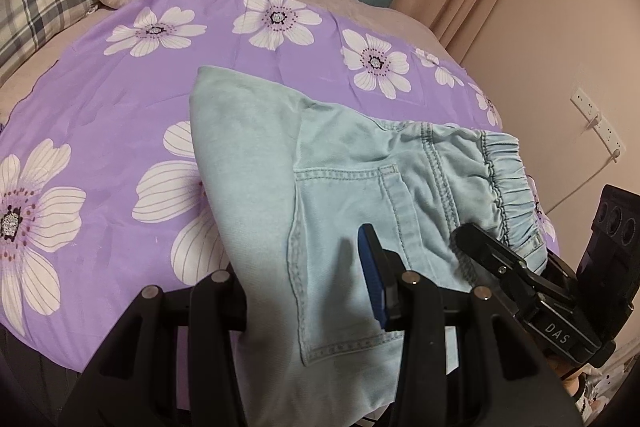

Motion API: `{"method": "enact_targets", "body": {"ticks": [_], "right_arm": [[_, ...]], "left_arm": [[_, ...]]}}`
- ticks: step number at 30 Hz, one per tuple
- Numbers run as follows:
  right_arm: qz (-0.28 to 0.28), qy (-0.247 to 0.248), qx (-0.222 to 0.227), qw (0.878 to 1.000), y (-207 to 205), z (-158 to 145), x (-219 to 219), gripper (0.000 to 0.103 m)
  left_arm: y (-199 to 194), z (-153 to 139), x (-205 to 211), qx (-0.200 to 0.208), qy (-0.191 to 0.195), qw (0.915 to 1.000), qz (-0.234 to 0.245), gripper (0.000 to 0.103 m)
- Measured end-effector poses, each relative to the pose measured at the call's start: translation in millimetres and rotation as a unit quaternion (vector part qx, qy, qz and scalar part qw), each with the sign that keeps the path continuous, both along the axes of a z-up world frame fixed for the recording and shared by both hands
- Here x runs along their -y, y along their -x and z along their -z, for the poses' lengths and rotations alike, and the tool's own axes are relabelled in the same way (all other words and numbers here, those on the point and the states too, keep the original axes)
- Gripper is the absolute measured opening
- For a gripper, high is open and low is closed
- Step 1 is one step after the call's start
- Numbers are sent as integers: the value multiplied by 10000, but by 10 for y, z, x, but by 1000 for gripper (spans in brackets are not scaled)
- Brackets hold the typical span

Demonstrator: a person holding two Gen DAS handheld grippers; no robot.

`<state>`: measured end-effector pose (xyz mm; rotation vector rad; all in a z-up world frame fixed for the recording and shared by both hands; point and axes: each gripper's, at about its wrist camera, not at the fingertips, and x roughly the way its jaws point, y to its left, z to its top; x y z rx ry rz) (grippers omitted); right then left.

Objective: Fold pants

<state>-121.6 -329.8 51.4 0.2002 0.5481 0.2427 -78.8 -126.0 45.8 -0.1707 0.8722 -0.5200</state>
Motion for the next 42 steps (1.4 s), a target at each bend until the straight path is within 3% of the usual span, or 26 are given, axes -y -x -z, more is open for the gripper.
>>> {"method": "enact_targets", "body": {"ticks": [42], "right_arm": [[-262,246,616,9975,-46,-323,-187,43]], "left_arm": [[-25,-424,-147,712,-160,9973,-86,41]]}}
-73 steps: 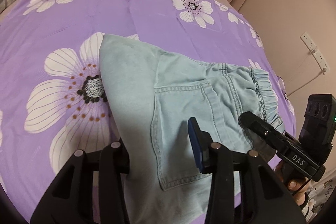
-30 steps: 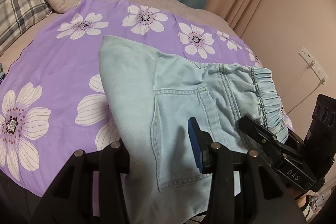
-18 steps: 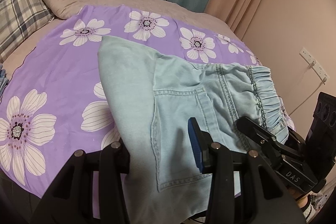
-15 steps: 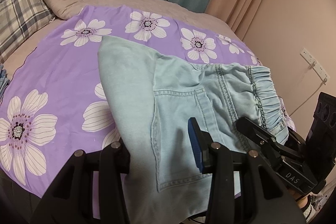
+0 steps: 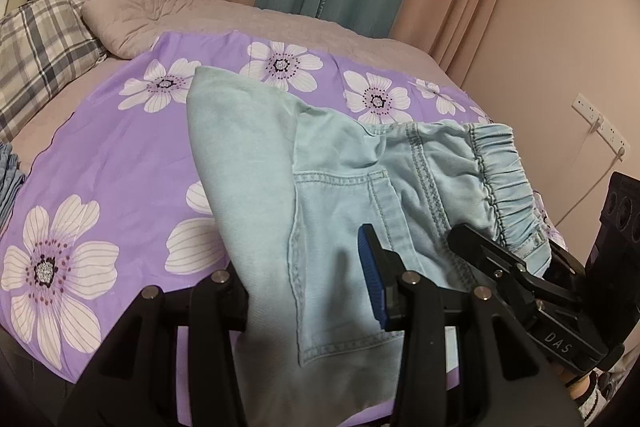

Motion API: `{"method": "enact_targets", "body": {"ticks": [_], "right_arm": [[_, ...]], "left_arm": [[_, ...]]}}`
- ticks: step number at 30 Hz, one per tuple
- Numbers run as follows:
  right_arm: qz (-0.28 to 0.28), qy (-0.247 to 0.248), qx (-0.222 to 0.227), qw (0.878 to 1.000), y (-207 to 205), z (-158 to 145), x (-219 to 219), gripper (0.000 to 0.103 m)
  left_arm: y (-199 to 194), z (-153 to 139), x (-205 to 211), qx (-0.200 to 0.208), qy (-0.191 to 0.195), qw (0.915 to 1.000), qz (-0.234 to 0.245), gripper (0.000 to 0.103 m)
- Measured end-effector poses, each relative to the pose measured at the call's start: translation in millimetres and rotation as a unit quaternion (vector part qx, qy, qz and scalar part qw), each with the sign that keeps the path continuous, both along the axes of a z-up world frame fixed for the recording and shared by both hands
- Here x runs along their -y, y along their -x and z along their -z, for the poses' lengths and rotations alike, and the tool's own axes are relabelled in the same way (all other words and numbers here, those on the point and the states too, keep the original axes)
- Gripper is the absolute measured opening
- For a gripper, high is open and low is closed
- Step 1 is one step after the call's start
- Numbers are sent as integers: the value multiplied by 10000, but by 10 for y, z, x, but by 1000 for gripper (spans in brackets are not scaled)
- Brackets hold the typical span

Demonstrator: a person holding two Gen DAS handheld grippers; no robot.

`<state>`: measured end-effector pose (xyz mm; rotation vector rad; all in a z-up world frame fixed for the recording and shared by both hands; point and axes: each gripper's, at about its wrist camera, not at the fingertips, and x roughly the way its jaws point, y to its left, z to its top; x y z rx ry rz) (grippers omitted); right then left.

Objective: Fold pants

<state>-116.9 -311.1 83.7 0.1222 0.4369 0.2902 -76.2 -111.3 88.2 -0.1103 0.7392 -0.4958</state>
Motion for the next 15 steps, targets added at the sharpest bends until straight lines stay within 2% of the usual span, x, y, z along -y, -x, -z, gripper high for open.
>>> {"method": "enact_targets", "body": {"ticks": [15], "right_arm": [[-4,-17,10,10000,-14,-3,11,44]], "left_arm": [[-182,-19,23,81,-172,9998,80,41]]}}
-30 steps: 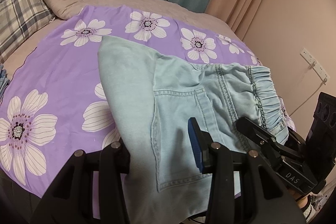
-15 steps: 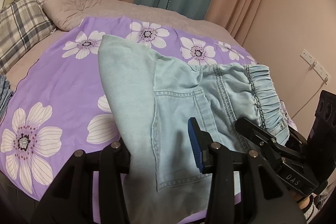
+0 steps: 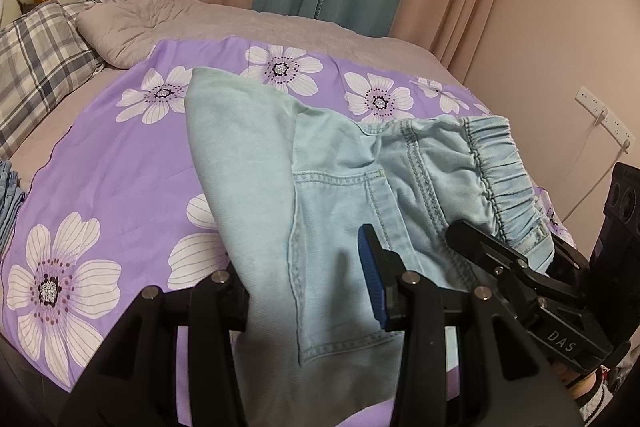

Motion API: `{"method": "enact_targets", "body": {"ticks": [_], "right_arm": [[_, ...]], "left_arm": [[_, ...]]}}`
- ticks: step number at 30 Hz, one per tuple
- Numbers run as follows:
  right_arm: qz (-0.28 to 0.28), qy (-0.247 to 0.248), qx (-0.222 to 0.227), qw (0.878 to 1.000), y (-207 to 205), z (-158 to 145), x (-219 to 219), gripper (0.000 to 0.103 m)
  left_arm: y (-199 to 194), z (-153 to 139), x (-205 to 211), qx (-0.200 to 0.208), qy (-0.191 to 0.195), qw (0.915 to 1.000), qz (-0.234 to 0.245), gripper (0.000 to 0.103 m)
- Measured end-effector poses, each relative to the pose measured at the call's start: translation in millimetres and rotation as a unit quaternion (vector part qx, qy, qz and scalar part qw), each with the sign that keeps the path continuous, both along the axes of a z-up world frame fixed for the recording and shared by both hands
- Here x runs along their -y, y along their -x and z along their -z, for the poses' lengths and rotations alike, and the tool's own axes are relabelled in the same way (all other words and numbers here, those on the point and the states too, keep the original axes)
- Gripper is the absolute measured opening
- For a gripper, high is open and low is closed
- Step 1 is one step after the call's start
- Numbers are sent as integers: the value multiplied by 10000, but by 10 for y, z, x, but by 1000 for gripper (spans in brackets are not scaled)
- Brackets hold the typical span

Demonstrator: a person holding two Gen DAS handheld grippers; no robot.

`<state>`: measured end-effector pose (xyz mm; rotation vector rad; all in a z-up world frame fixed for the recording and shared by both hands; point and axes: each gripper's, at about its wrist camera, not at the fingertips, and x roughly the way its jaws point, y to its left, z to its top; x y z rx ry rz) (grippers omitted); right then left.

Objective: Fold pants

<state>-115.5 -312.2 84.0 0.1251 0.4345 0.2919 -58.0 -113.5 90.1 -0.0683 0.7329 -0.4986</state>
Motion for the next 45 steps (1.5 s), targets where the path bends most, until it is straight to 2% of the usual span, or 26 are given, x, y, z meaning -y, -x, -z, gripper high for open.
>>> {"method": "enact_targets", "body": {"ticks": [16,45], "right_arm": [[-10,-5,38,10000,-186,-98,-52,44],[9,26,132,9999,-136,-86,-111,44]], "left_arm": [[-125,6,37,64,-63,10000,-14,41],[-124,-45,-7,193,-101,9998,4,41]]}}
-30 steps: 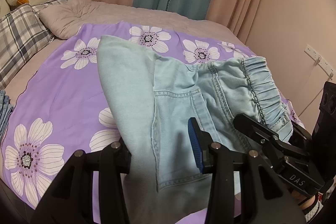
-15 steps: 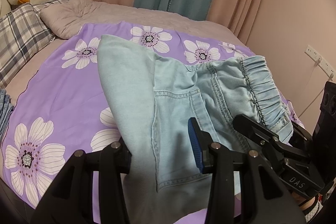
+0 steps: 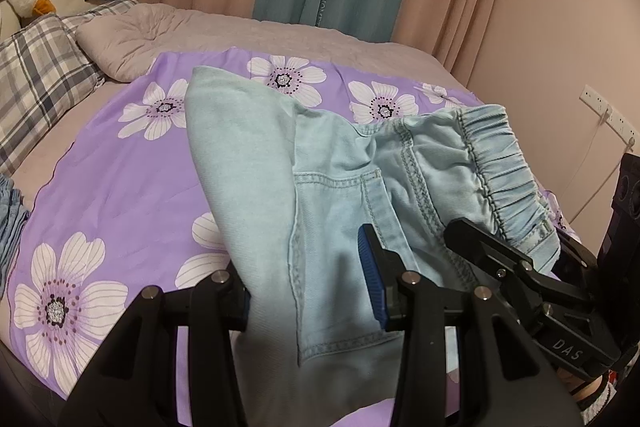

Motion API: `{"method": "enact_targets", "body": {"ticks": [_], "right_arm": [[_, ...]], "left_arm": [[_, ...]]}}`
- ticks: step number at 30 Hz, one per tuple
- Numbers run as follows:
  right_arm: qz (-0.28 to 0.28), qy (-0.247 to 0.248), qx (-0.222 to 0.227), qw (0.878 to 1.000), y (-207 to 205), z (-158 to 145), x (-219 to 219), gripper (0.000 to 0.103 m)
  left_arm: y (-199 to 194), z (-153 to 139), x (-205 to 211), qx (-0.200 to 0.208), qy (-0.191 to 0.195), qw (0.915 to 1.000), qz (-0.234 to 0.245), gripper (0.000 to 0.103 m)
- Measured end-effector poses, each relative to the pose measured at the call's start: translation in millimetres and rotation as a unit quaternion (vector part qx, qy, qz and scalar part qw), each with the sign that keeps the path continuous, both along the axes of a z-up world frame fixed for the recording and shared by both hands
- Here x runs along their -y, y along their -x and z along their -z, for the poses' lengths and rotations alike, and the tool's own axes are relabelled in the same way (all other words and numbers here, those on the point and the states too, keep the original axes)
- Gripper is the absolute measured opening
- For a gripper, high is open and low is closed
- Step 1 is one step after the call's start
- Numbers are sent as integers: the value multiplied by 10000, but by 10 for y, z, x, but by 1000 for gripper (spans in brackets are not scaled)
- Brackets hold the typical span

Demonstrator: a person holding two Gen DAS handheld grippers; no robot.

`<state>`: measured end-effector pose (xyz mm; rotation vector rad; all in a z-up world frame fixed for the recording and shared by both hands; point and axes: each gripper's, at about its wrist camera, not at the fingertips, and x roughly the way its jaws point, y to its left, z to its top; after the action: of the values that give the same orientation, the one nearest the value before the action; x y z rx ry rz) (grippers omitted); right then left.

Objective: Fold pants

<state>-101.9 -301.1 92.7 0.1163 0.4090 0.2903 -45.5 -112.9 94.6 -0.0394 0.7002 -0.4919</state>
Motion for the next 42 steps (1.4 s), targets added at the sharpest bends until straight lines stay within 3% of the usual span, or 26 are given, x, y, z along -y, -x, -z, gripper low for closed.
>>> {"method": "enact_targets", "body": {"ticks": [30,42], "right_arm": [[94,-59,83,9999,-146,-58,62,44],[115,-93,41,9999,-463,-5,50,44]], "left_arm": [[-298,11,85,54,-74,9999,69,41],[-483,82,122,-5,-120,9999,69,41]]}}
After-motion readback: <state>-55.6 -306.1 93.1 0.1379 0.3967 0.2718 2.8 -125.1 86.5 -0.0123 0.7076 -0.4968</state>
